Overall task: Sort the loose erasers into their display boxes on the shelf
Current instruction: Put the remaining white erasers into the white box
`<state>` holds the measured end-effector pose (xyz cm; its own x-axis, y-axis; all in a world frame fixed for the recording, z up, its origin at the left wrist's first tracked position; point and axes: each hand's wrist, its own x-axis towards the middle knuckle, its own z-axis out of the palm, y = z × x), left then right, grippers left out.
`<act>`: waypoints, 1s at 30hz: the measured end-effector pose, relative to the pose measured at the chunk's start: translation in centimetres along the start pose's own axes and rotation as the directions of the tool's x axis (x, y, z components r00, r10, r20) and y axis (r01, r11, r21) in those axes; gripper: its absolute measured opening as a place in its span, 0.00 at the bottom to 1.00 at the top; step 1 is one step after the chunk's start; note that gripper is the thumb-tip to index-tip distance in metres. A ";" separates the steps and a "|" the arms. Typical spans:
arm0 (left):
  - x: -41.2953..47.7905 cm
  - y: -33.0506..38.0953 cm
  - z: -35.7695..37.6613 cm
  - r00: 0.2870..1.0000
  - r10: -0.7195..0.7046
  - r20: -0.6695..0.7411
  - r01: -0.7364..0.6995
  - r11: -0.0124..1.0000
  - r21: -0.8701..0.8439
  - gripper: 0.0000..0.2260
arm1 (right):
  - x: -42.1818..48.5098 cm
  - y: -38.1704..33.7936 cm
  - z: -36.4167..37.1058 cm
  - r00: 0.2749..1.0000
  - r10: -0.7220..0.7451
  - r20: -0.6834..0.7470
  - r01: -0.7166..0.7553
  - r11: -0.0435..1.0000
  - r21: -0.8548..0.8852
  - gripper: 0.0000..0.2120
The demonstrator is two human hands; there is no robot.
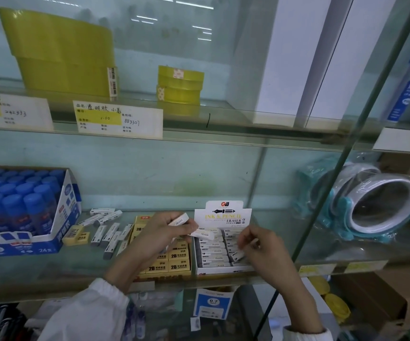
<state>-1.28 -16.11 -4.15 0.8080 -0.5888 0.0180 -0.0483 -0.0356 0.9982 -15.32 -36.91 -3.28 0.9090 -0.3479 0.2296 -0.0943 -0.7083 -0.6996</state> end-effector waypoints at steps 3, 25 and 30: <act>0.1 -0.1 0.0 1.000 -0.002 0.007 0.002 1.000 0.006 0.03 | -0.2 -0.3 0.5 0.999 -0.040 -0.029 0.037 0.994 -0.107 0.11; -0.5 0.3 0.3 0.996 0.071 0.057 -0.076 0.994 0.082 0.08 | 0.3 -2.6 3.6 0.996 0.011 -0.084 0.014 0.954 0.298 0.08; -0.4 0.2 0.1 0.995 0.023 -0.100 -0.032 0.996 -0.084 0.09 | 0.2 -1.8 1.2 0.990 0.081 -0.116 -0.040 0.948 0.314 0.08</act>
<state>-1.65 -16.01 -3.92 0.8611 -0.5062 0.0470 -0.0244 0.0512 0.9984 -14.48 -35.00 -2.78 0.8450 -0.4730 0.2496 0.0015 -0.4646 -0.8855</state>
